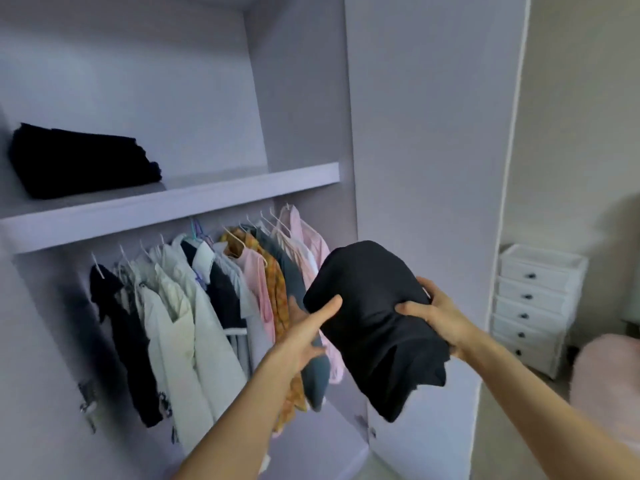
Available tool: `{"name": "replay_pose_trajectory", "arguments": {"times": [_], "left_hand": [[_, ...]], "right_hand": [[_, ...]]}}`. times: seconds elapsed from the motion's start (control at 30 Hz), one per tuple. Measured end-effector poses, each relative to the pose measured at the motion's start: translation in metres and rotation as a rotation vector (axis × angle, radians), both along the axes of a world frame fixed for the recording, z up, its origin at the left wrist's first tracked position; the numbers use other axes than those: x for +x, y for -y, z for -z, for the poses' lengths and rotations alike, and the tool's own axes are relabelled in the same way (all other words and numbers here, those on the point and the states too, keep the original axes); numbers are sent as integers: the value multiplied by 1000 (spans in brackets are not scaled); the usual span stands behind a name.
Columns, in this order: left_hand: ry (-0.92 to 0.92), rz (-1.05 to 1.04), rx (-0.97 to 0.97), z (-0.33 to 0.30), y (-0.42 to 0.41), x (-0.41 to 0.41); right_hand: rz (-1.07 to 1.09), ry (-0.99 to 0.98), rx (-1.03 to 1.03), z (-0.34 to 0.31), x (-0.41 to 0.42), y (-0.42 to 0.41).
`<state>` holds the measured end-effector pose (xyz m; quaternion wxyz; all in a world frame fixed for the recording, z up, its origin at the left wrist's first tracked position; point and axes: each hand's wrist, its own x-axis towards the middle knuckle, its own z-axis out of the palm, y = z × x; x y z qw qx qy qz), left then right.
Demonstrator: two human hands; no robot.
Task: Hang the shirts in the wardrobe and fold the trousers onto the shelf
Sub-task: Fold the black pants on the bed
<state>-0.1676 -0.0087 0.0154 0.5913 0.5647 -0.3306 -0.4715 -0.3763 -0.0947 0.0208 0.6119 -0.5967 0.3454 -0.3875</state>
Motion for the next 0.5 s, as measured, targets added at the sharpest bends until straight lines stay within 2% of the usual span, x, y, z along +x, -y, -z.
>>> {"name": "replay_pose_trajectory", "arguments": {"times": [0.07,0.13,0.17,0.23,0.3,0.4,0.5], "left_hand": [[408,-202,-161,-37,23,36],[777,-87,-286,-78,35,65],[883,26,-252,-93,39,77],[894,193,-102,-106,46,107],[734,187,-48,-112,51,145],[656,135,-130,-134,53,202],[700,86,-213,-179,53,235]], "right_hand": [[-117,-118,-181,-33,29,34],[-211,-176,-288,-65,61,59],[-248,-182,-313,-79,77,67],[-336,-159,-335,-96,111,83],[-414,-114,-345,-107,145,95],[-484,7,-376,-134,196,120],[-523,118,-449,-177,247,139]]}}
